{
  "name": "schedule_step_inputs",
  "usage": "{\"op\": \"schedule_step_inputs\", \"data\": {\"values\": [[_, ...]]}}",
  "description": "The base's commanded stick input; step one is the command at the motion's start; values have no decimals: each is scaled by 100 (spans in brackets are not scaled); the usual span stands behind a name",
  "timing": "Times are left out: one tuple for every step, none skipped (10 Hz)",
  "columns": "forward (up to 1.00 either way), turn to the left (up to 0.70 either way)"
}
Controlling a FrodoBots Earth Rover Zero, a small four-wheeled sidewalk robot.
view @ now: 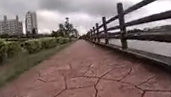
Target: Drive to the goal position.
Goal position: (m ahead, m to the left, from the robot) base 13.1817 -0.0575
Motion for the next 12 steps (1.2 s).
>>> {"op": "schedule_step_inputs", "data": {"values": [[50,0],[50,0],[50,0],[50,0],[50,0],[50,0],[50,0],[50,0],[50,0],[50,0],[50,0],[50,0]]}}
